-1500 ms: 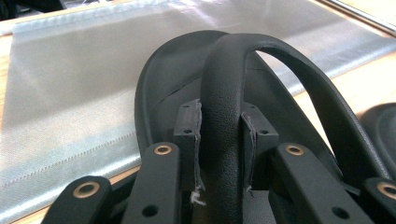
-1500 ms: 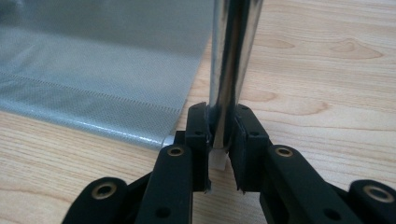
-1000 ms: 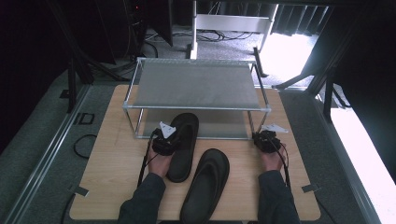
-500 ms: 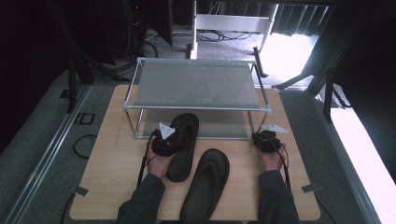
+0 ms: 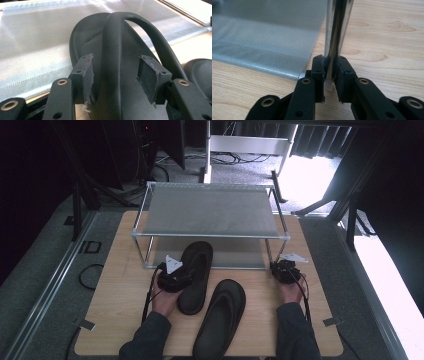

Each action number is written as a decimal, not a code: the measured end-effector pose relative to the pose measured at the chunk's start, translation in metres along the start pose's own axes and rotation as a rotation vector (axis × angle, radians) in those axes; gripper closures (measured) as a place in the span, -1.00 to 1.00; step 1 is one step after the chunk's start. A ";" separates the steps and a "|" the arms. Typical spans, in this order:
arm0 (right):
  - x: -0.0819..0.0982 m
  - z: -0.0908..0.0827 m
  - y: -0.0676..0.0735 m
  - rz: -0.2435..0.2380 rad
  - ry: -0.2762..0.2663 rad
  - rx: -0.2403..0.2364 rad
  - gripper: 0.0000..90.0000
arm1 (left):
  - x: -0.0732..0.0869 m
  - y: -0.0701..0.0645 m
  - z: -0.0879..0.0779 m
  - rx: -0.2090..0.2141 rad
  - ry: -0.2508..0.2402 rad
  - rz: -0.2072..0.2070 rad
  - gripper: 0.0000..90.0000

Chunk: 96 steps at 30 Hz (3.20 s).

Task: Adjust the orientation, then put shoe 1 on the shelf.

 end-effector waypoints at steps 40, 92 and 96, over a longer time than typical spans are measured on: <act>0.000 0.000 0.000 -0.003 0.002 0.007 0.75 | 0.026 -0.022 -0.059 0.110 0.021 -0.003 -0.23; -0.001 0.000 0.000 -0.005 0.012 0.005 0.75 | 0.085 -0.048 -0.073 0.081 0.223 0.111 -0.65; -0.001 0.000 0.000 -0.004 0.012 0.006 0.75 | 0.084 -0.048 -0.071 0.081 0.223 0.110 -0.65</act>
Point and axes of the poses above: each handheld gripper's, and its own axes: z roughly forward along the jaws, x roughly out of its underside, y roughly to its left, the point moved 9 cm from there along z, roughly forward along the jaws, and after that the axes turned 10 degrees about -y, right-handed, at the moved point
